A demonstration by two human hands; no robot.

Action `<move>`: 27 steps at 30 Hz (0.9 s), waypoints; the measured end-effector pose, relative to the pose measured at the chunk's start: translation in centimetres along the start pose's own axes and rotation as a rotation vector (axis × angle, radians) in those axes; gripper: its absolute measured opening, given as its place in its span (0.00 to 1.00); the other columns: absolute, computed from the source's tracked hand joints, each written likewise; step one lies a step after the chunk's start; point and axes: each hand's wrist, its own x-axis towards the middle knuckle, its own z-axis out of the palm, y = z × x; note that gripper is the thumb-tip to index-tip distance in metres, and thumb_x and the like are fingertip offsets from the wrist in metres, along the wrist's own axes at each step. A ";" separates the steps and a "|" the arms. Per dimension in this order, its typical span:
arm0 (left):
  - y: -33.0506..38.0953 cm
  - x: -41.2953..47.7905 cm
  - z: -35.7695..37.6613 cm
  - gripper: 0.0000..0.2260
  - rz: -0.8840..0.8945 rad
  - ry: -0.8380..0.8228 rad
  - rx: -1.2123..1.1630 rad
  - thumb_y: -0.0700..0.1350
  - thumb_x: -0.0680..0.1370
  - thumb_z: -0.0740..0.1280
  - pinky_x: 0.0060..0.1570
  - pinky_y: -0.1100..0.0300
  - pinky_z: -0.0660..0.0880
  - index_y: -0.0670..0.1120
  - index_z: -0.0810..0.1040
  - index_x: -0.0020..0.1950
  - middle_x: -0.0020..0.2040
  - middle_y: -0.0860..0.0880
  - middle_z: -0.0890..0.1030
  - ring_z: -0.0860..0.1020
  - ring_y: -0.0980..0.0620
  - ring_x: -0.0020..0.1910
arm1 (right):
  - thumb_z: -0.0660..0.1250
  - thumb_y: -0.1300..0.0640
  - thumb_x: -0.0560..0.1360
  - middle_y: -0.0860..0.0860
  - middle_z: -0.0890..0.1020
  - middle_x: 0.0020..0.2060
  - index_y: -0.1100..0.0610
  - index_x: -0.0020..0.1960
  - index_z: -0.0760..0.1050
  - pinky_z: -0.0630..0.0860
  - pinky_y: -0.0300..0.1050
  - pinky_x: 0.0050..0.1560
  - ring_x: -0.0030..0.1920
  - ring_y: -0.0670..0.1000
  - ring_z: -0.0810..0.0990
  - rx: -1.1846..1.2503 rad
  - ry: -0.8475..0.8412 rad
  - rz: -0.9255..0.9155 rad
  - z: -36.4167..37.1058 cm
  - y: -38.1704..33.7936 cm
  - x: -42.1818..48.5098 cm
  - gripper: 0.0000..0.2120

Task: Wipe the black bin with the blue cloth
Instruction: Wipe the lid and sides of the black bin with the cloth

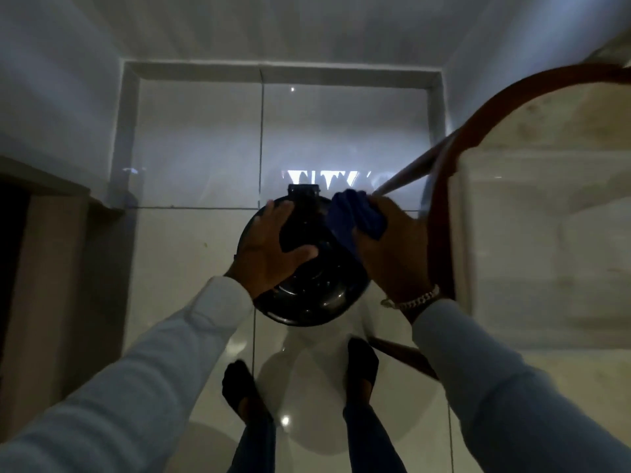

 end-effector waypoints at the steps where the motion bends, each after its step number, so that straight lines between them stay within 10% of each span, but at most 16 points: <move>1: -2.7 0.7 0.4 0.46 0.007 -0.067 0.093 0.58 0.68 0.73 0.76 0.41 0.54 0.52 0.49 0.77 0.79 0.44 0.50 0.50 0.41 0.78 | 0.68 0.55 0.75 0.47 0.81 0.38 0.56 0.60 0.74 0.77 0.36 0.38 0.34 0.43 0.79 -0.051 0.052 -0.032 1.9 0.8 0.9 0.15; 7: -11.2 3.8 3.0 0.63 0.215 -0.228 0.499 0.66 0.61 0.74 0.75 0.47 0.36 0.44 0.31 0.74 0.77 0.44 0.32 0.29 0.46 0.74 | 0.68 0.60 0.72 0.57 0.80 0.57 0.55 0.63 0.71 0.77 0.49 0.58 0.57 0.56 0.79 -0.281 -0.140 -0.312 10.8 5.9 3.3 0.20; 11: -11.9 4.9 3.5 0.65 0.291 -0.170 0.609 0.67 0.58 0.74 0.77 0.46 0.39 0.41 0.33 0.75 0.78 0.42 0.34 0.32 0.44 0.76 | 0.63 0.44 0.69 0.56 0.67 0.73 0.53 0.71 0.65 0.59 0.63 0.71 0.75 0.59 0.60 -0.418 -0.381 -0.254 13.2 7.9 1.6 0.32; 15: -12.1 5.8 4.3 0.66 0.358 -0.187 0.629 0.70 0.57 0.73 0.76 0.46 0.38 0.43 0.32 0.74 0.78 0.44 0.33 0.32 0.46 0.76 | 0.51 0.33 0.74 0.50 0.54 0.78 0.45 0.75 0.53 0.44 0.70 0.72 0.77 0.57 0.47 -0.683 -0.402 -0.321 14.6 8.9 2.4 0.33; 27: -12.9 6.4 4.2 0.65 0.392 -0.177 0.611 0.73 0.56 0.70 0.77 0.47 0.39 0.45 0.34 0.76 0.78 0.45 0.35 0.34 0.46 0.77 | 0.54 0.38 0.76 0.50 0.54 0.77 0.46 0.76 0.53 0.53 0.65 0.72 0.77 0.56 0.49 -0.743 -0.220 -0.122 15.7 11.8 -6.6 0.31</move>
